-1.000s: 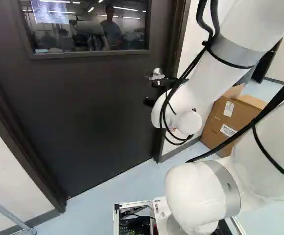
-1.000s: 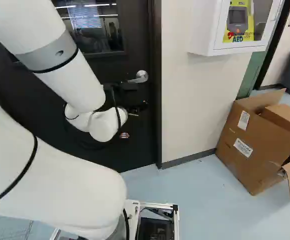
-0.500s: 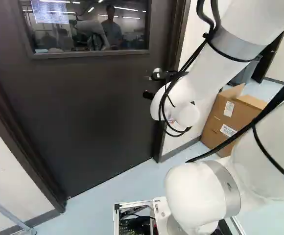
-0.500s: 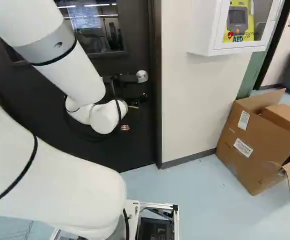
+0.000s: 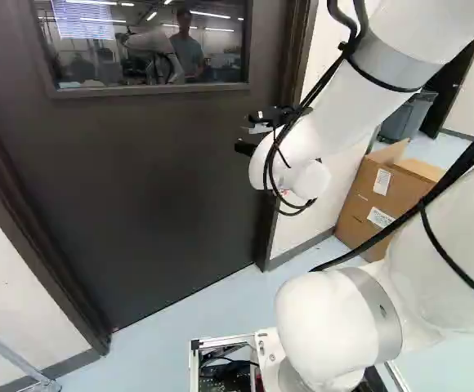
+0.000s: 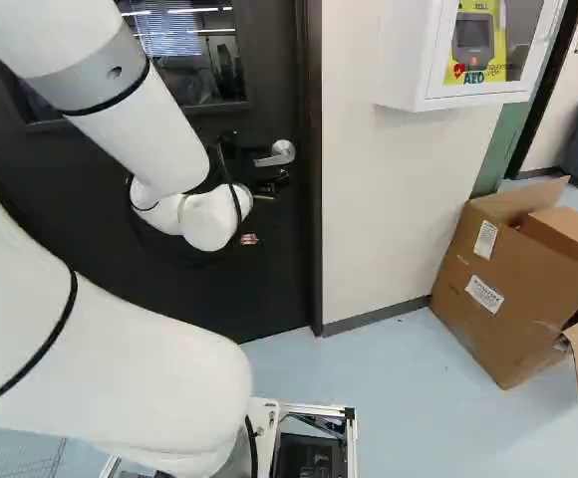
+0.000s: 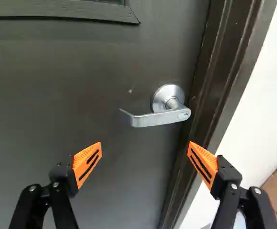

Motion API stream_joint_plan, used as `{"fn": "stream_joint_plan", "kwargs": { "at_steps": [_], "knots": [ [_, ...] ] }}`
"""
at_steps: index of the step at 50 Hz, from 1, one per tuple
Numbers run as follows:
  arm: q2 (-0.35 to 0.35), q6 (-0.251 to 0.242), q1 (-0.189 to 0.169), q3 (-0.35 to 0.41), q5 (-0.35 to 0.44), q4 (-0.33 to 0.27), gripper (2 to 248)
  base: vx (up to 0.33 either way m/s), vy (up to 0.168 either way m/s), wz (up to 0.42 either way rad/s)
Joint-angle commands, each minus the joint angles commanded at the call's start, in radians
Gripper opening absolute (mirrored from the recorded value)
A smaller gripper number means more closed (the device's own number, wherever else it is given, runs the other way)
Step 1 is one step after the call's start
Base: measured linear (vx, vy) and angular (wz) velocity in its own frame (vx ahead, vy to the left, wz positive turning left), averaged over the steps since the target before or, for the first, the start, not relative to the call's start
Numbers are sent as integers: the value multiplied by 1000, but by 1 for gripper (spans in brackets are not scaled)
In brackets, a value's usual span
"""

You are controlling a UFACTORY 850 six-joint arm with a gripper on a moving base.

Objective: Open the door and move inside

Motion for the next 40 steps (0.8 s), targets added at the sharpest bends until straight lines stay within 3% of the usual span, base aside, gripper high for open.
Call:
{"fn": "stream_joint_plan", "kwargs": {
  "at_steps": [23,40],
  "knots": [
    [-2,0,0,-55,0,-100,247,0,0,0],
    [10,0,-29,-84,0,-177,247,0,0,0]
  ]
}}
